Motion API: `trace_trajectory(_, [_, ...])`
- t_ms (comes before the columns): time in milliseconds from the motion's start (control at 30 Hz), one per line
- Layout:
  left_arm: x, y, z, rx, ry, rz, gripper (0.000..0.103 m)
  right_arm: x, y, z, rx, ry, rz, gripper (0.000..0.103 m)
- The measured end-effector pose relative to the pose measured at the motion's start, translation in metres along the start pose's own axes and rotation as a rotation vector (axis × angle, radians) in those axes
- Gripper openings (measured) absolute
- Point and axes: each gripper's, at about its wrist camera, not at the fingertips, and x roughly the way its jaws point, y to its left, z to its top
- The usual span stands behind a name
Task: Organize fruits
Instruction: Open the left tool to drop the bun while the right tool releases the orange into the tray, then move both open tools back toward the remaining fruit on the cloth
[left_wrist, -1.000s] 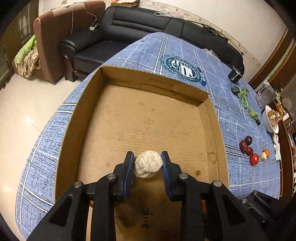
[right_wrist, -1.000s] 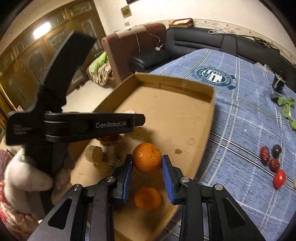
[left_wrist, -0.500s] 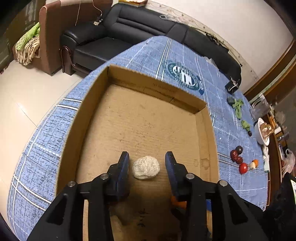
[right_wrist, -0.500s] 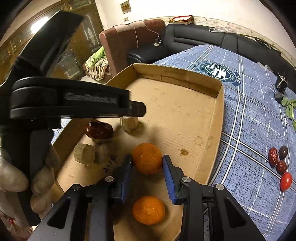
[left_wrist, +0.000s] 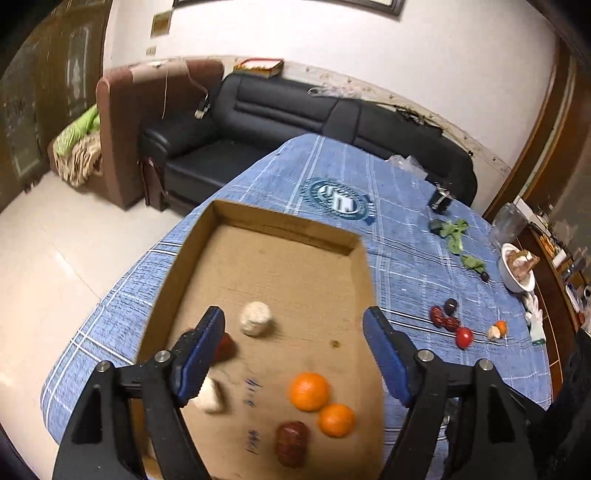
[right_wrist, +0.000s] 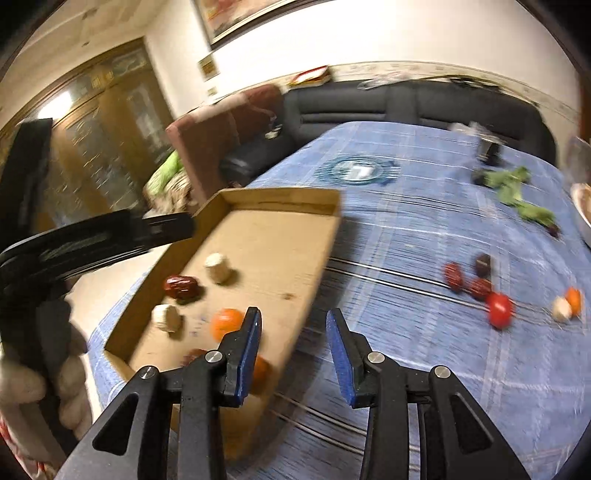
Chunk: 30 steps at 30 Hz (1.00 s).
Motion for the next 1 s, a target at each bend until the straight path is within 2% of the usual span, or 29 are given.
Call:
trace_trajectory(333, [-0.019, -0.090, -0.037, 0.229, -0.059, 0.053, 0.079, -0.043, -0.070, -0.035, 0.231, -0.031, -0.091, 0.041])
trace_trajectory(533, [-0.022, -0.117, -0.049, 0.280, -0.043, 0.050, 0.079, -0.060, -0.089, -0.045, 0.284, -0.052, -0.088, 0.041])
trace_trajectory(1000, [-0.020, -0.152, -0.065, 0.355, -0.027, 0.064, 0.079, -0.074, -0.116, -0.062, 0.334, -0.073, -0.080, 0.042])
